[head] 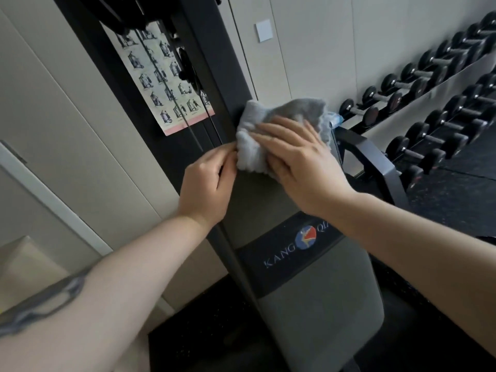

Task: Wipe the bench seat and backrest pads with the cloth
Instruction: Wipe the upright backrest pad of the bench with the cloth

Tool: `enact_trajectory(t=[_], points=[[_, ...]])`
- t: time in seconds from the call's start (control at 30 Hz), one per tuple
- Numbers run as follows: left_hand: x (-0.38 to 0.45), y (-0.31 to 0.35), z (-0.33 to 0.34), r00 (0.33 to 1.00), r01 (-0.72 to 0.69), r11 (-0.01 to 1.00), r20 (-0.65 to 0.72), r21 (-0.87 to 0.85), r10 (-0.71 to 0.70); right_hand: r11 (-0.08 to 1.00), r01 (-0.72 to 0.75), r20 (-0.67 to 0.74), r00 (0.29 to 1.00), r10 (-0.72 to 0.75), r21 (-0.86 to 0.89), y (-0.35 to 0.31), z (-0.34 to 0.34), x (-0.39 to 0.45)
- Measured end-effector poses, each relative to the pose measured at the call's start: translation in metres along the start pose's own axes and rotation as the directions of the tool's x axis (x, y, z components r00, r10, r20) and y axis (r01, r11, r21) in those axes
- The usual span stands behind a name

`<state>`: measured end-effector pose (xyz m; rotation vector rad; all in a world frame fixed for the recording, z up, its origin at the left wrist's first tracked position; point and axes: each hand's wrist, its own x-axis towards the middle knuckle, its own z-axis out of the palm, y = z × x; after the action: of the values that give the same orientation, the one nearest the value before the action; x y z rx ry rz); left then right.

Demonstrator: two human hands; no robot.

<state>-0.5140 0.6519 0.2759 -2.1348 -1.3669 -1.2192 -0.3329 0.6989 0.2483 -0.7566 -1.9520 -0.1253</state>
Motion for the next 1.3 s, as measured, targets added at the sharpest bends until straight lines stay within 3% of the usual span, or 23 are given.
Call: enact_trajectory(t=[0.1,0.2,0.27,0.37,0.47,0.63,0.7,0.77,0.87,0.93,1.0,1.03,1.2,1.27,1.3], points=[[0.001,-0.001,-0.005,0.997,-0.046,0.999,0.062,0.030,0.044,0.997,0.062,0.046,0.997,-0.059,-0.049,0.021,-0.005,0.002],[-0.001,0.000,-0.007,0.992,-0.068,0.997,0.107,0.023,0.065,0.980,-0.194,-0.094,0.976,0.196,0.034,0.044,-0.011,0.005],[-0.002,0.001,-0.004,0.994,-0.088,0.996,0.069,0.011,0.087,0.961,-0.270,-0.138,0.952,0.275,0.054,0.027,-0.001,-0.001],[-0.004,-0.001,0.001,0.996,-0.084,0.996,-0.032,0.000,0.084,0.998,-0.057,-0.139,0.989,0.060,0.025,-0.018,0.024,-0.019],[-0.005,0.001,0.002,0.996,-0.075,0.997,-0.044,-0.014,0.074,0.998,0.057,-0.147,0.987,-0.058,-0.011,-0.009,0.029,-0.029],[-0.004,0.004,0.003,0.997,-0.057,0.998,-0.048,-0.022,0.056,0.953,-0.299,-0.299,0.906,0.301,0.052,0.000,0.017,0.006],[-0.007,0.002,0.004,0.997,-0.041,0.999,-0.066,-0.020,0.039,0.968,-0.252,-0.277,0.929,0.244,0.007,-0.027,0.025,0.018],[-0.008,0.002,0.004,0.996,-0.011,1.000,-0.090,-0.020,0.009,0.993,-0.110,-0.220,0.970,0.099,-0.039,-0.035,0.024,0.018],[-0.009,0.004,0.006,0.993,-0.033,0.999,-0.115,-0.003,0.032,0.984,0.003,-0.100,0.995,-0.021,-0.176,0.002,0.006,0.013],[-0.008,0.005,0.006,0.992,-0.053,0.999,-0.114,0.007,0.053,0.979,-0.172,-0.130,0.979,0.158,-0.108,0.025,-0.006,0.017],[-0.007,0.006,0.006,0.990,-0.074,0.997,-0.115,0.028,0.077,0.928,-0.372,-0.216,0.905,0.366,0.015,0.028,-0.007,0.020],[-0.008,0.006,0.006,0.990,-0.087,0.995,-0.111,0.040,0.091,0.918,-0.395,-0.259,0.885,0.388,0.027,0.017,-0.001,0.021],[-0.010,0.001,0.006,0.978,-0.157,0.978,-0.117,0.135,0.173,0.997,-0.072,-0.299,0.951,0.078,0.031,-0.028,0.034,-0.006],[-0.010,0.002,0.007,0.965,-0.219,0.959,-0.102,0.180,0.240,0.997,-0.060,-0.298,0.953,0.045,-0.040,0.004,0.028,-0.009],[-0.011,0.003,0.007,0.963,-0.232,0.953,-0.094,0.193,0.254,0.990,-0.141,-0.318,0.938,0.136,0.006,0.020,0.025,-0.009]])
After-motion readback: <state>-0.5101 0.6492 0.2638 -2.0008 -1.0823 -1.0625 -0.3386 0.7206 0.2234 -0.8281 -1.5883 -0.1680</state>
